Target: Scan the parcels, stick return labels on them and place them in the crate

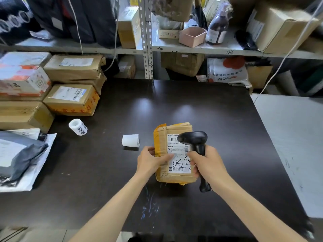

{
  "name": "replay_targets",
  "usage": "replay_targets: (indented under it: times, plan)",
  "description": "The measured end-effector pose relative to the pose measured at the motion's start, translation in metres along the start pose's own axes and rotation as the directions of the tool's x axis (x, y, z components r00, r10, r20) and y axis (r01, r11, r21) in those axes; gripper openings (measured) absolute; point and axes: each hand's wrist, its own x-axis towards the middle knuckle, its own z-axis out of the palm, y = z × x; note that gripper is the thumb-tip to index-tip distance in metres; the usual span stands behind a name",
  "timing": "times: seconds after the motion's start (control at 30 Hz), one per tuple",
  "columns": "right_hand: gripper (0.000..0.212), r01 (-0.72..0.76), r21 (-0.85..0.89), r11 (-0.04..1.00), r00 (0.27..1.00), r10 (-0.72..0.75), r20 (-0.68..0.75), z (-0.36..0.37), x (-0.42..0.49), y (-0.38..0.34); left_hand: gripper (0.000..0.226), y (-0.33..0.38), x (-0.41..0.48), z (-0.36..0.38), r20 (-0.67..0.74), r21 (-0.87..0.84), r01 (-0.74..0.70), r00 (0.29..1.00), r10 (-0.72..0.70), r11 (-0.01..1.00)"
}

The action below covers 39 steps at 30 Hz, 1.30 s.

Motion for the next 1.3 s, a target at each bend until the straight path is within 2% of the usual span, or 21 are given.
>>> replay_targets:
  times: [0.53, 1.3]
  plan:
    - [0.006, -0.006, -0.029, 1.000, 1.000, 0.006, 0.010, 0.011, -0.016, -0.017, 0.076, -0.002, 0.003, -0.001, 0.023, -0.059, -0.020, 0.999, 0.022, 0.998]
    - [0.009, 0.009, -0.051, 0.999, 1.000, -0.008, 0.019, 0.010, -0.027, -0.025, 0.073, -0.003, 0.008, -0.002, 0.016, -0.022, -0.024, 1.000, 0.024, 0.999]
